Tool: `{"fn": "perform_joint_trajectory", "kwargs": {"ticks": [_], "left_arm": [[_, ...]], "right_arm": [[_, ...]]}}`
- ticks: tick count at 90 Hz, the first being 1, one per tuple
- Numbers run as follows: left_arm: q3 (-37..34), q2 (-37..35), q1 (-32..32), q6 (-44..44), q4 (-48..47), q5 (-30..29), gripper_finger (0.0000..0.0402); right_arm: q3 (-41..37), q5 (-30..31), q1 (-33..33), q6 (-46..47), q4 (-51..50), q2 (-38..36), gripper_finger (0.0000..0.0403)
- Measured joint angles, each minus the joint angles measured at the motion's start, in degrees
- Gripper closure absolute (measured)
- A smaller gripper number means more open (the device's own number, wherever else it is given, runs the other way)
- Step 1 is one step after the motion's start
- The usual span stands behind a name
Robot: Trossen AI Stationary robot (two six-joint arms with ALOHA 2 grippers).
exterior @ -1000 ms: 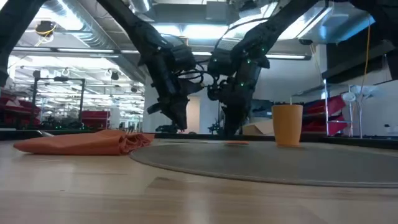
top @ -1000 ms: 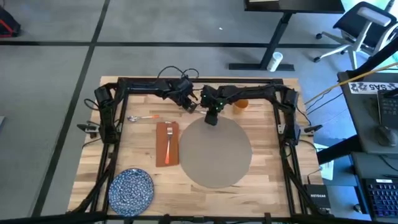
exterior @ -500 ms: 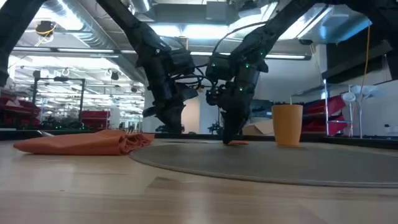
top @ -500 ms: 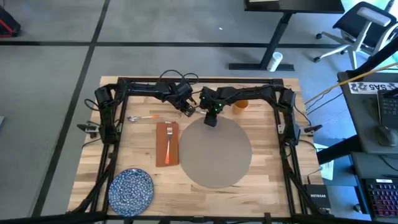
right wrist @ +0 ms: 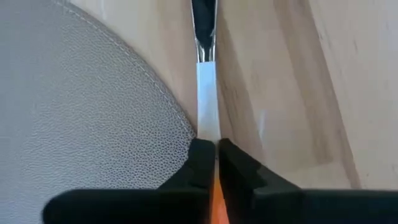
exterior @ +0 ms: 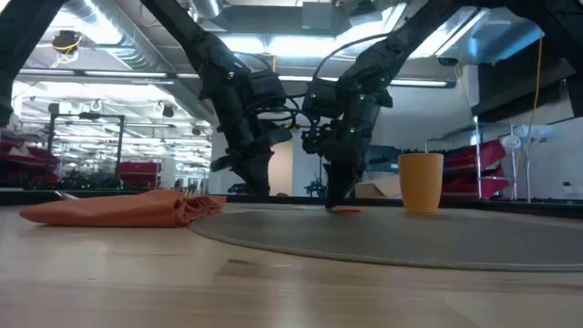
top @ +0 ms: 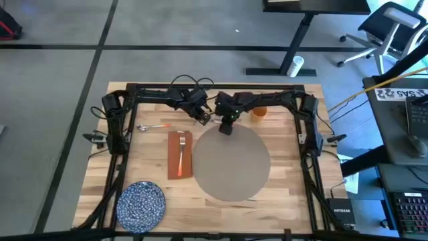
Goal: Set table place
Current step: Put the orange knife on the gray mat
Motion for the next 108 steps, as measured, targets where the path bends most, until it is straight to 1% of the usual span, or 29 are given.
{"fn": "perform_joint_trajectory", "kwargs": {"ticks": [15, 24, 30, 38, 48, 58, 69, 75, 82, 90, 99, 108], "left_arm": [[0.0, 0.0, 0.0, -0.1, -0.2, 0.0, 0.0402], [0.0, 0.0, 0.0, -0.1, -0.2, 0.0, 0.0402], [0.0, 0.0, 0.0, -0.1, -0.2, 0.0, 0.0402], [0.0, 0.0, 0.0, -0.1, -0.2, 0.0, 0.0402], [0.0, 0.0, 0.0, -0.1, -0.2, 0.0, 0.0402], [0.0, 0.0, 0.0, -0.1, -0.2, 0.0, 0.0402], [0.0, 0.0, 0.0, -0.1, -0.2, 0.0, 0.0402], [0.0, 0.0, 0.1, -0.1, -0.1, 0.0, 0.0402], [0.0, 0.0, 0.1, -0.1, -0.1, 0.0, 0.0402], [0.0, 0.0, 0.1, -0.1, 0.0, 0.0, 0.0402], [0.0, 0.0, 0.1, -0.1, -0.1, 0.0, 0.0402], [0.0, 0.0, 0.1, -0.1, -0.2, 0.0, 0.0402]], "right_arm": [[0.0, -1.5, -0.3, 0.2, -0.2, 0.1, 0.0402], [0.0, -4.3, -0.2, 0.0, -0.2, 0.1, 0.0401], [-0.1, -4.8, -0.2, 0.0, 0.0, 0.2, 0.0396], [-0.2, -4.9, -0.2, -0.1, 0.6, 0.2, 0.0379], [-0.2, -5.0, -0.2, -0.2, 1.6, 0.2, 0.0347], [-0.3, -3.3, -0.1, -0.2, 2.2, 0.3, 0.0316], [-0.3, -2.7, -0.1, -0.2, 4.1, 0.3, 0.0301], [-0.3, -2.3, -0.1, -0.3, 5.3, 0.3, 0.0304], [-0.3, -2.1, -0.2, -0.3, 5.9, 1.0, 0.0319], [0.1, -3.1, -0.2, -0.2, 5.8, 2.1, 0.0351], [0.3, -5.8, -0.3, -0.2, 5.6, 3.5, 0.0391], [0.3, -5.9, -0.3, -0.1, 5.6, 3.7, 0.0397]]}}
